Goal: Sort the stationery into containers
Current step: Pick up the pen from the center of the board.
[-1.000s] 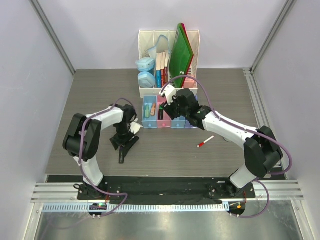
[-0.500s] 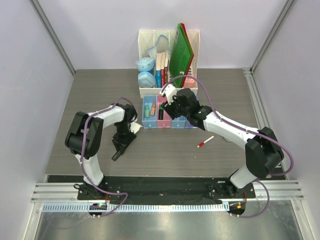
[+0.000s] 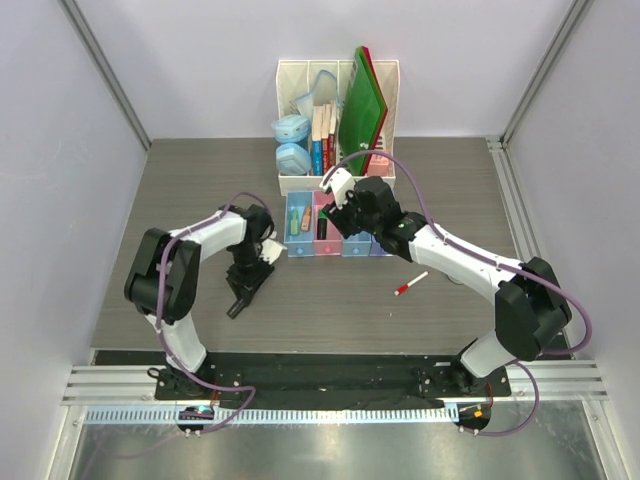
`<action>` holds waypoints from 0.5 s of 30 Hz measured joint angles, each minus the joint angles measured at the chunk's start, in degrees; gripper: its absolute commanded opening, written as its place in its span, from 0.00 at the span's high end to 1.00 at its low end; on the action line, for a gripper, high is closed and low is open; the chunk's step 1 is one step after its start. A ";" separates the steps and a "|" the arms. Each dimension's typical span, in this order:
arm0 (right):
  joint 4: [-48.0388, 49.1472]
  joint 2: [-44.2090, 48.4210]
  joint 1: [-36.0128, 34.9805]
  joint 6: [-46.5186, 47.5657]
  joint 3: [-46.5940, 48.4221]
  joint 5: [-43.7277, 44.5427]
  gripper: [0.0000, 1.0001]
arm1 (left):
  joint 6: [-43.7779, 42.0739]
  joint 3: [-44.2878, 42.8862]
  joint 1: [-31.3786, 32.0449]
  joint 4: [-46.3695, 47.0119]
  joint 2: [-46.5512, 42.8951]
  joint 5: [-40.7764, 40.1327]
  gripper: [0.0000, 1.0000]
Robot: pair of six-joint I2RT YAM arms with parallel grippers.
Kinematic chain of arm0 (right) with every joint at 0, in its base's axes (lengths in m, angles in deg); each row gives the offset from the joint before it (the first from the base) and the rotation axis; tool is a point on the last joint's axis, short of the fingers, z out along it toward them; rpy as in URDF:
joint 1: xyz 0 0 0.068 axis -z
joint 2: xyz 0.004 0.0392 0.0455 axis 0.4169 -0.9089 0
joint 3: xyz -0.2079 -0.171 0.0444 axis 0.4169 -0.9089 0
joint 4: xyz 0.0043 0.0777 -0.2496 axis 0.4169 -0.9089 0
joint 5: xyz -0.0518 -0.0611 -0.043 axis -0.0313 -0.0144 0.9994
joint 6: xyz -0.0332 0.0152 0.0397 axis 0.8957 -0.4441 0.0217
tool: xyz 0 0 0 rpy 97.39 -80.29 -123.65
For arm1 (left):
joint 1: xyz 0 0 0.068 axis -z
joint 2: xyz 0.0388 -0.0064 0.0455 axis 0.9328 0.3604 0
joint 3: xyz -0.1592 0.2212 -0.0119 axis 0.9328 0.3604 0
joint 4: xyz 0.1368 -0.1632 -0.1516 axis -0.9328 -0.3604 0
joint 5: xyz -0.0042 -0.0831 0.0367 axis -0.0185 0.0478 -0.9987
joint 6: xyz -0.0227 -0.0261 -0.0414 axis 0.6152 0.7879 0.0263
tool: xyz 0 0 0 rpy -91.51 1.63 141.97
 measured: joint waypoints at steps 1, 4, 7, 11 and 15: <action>-0.07 0.02 0.00 0.04 0.00 0.02 0.42 | -0.11 0.00 0.00 0.24 -1.14 0.37 1.00; -0.07 0.00 -0.04 0.09 0.00 0.22 0.42 | -0.70 -0.02 0.00 1.05 -5.33 1.51 1.00; -0.09 0.02 -0.07 0.22 0.00 0.26 0.42 | -0.96 -0.13 0.00 1.40 -9.03 2.49 1.00; -0.13 0.02 -0.17 0.52 0.00 0.90 0.42 | -0.98 -1.49 0.00 1.49 -11.26 3.32 1.00; -0.02 0.07 -0.26 1.14 0.00 2.80 0.42 | -0.98 -5.97 0.00 1.51 -11.45 5.75 1.00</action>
